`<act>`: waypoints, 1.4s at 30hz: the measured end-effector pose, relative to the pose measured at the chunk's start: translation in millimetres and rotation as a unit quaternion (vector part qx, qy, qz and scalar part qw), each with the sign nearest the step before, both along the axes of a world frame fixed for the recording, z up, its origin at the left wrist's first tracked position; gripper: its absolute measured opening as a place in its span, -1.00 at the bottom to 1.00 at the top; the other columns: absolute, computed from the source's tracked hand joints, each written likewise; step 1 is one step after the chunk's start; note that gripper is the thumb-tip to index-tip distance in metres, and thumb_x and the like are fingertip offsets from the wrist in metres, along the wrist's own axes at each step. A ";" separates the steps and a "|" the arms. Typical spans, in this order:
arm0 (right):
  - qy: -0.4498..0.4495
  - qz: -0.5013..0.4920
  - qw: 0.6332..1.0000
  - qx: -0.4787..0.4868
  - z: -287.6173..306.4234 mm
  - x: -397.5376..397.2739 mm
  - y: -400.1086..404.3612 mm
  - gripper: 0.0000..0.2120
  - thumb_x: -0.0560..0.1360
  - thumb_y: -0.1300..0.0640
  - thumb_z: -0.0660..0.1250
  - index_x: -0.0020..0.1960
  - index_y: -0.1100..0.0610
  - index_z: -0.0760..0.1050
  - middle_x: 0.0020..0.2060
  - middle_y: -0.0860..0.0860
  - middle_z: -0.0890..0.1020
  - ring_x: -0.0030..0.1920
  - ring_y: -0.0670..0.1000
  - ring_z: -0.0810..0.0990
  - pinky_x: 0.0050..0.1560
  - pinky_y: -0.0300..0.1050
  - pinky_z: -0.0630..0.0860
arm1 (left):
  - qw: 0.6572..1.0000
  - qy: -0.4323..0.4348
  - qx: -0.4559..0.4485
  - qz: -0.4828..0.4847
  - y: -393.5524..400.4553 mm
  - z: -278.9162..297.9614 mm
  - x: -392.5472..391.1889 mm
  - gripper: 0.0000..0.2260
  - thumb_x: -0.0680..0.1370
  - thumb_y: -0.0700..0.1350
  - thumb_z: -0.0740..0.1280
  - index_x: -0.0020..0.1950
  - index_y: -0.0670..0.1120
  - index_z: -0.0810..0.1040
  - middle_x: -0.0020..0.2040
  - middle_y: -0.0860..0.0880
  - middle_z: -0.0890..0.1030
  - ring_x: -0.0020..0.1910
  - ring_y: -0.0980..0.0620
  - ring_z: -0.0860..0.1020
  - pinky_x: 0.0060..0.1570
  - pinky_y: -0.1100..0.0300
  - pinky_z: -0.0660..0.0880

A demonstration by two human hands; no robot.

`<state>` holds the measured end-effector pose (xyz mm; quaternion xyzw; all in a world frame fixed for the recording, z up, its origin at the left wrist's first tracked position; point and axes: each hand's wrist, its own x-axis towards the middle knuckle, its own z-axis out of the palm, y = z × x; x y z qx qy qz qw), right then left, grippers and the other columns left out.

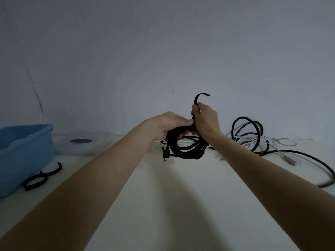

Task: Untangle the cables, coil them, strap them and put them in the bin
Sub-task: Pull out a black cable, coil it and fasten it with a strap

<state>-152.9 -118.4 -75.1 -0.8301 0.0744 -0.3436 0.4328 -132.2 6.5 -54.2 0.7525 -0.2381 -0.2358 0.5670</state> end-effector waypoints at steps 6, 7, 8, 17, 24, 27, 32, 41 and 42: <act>0.011 -0.011 1.000 -0.016 3.7 4.1 1.1 -0.74 0.60 0.13 0.07 -0.15 0.21 0.43 -0.29 0.08 0.51 -0.25 0.11 0.50 -0.20 -0.06 0.47 | 0.999 -0.021 0.007 0.028 4.2 -0.2 1.8 -0.80 0.51 -0.09 0.40 -0.07 -0.23 0.58 -0.28 -0.07 0.67 -0.40 0.11 0.52 -0.39 0.32 0.43; 0.003 -0.011 1.000 -0.021 4.6 3.9 1.9 -0.74 0.60 0.13 0.08 -0.15 0.21 0.44 -0.32 0.05 0.49 -0.25 0.08 0.48 -0.16 -0.07 0.43 | 0.999 -0.028 0.008 0.017 6.5 0.6 1.3 -0.84 0.52 -0.10 0.38 -0.13 -0.19 0.56 -0.33 -0.04 0.65 -0.46 0.14 0.49 -0.41 0.33 0.44; 0.005 -0.009 1.000 -0.024 5.6 2.6 3.8 -0.74 0.60 0.13 0.09 -0.15 0.21 0.46 -0.35 0.02 0.47 -0.28 0.05 0.47 -0.17 -0.09 0.40 | 0.999 -0.035 0.008 0.000 10.1 1.6 0.7 -0.88 0.53 -0.13 0.37 -0.15 -0.17 0.54 -0.37 -0.01 0.64 -0.48 0.16 0.49 -0.41 0.35 0.44; 0.150 0.319 0.914 0.201 5.9 -17.2 -17.2 -0.76 0.60 0.12 0.18 -0.06 0.27 0.52 -0.32 0.11 0.54 -0.45 -0.07 0.53 -0.47 -0.28 0.46 | 0.993 -0.034 0.004 -0.110 24.1 11.0 -2.4 -0.88 0.54 -0.34 0.27 -0.03 -0.13 0.49 -0.11 -0.08 0.59 -0.23 0.14 0.62 -0.20 0.35 0.54; 0.145 0.248 0.939 0.190 0.2 -13.9 -17.9 -0.77 0.58 0.16 0.22 0.03 0.33 0.52 -0.36 0.11 0.47 -0.58 -0.13 0.46 -0.59 -0.33 0.36 | 0.997 -0.024 0.023 -0.070 10.9 10.5 -4.3 -0.85 0.51 -0.37 0.32 0.02 -0.17 0.51 -0.10 -0.10 0.59 -0.20 0.08 0.61 -0.22 0.34 0.57; 0.164 0.198 0.957 0.133 0.2 -10.7 -18.4 -0.76 0.58 0.14 0.23 -0.08 0.29 0.56 -0.42 0.05 0.50 -0.57 -0.12 0.46 -0.58 -0.33 0.36 | 0.995 -0.045 0.060 -0.062 8.5 10.3 -5.0 -0.76 0.52 -0.35 0.32 0.13 -0.12 0.44 -0.04 -0.13 0.58 -0.16 0.06 0.60 -0.22 0.33 0.57; 0.197 0.148 0.967 0.065 3.9 -6.8 -21.9 -0.80 0.55 0.19 0.25 -0.19 0.24 0.56 -0.39 0.06 0.52 -0.41 -0.03 0.47 -0.36 -0.25 0.41 | 0.991 -0.085 0.068 -0.081 4.4 6.8 -6.8 -0.71 0.55 -0.35 0.28 0.23 -0.13 0.43 -0.05 -0.07 0.59 -0.13 0.10 0.59 -0.11 0.39 0.53; 0.139 0.198 0.944 0.224 15.3 -13.8 -28.8 -0.51 0.55 0.00 0.28 0.35 0.26 0.31 0.12 0.11 0.48 -0.06 0.04 0.58 -0.22 -0.22 0.55 | 0.999 -0.033 -0.022 -0.014 12.3 7.2 11.8 -0.85 0.55 -0.35 0.26 0.09 -0.30 0.55 -0.17 -0.07 0.62 -0.22 0.14 0.59 -0.21 0.37 0.54; 0.134 0.208 0.951 0.186 16.1 -14.9 -29.7 -0.50 0.53 -0.02 0.29 0.37 0.20 0.30 0.20 0.06 0.44 0.07 0.03 0.54 -0.10 -0.21 0.53 | 0.999 -0.025 -0.028 -0.003 12.7 6.8 14.1 -0.84 0.55 -0.34 0.27 0.10 -0.32 0.54 -0.18 -0.07 0.62 -0.22 0.13 0.59 -0.21 0.35 0.54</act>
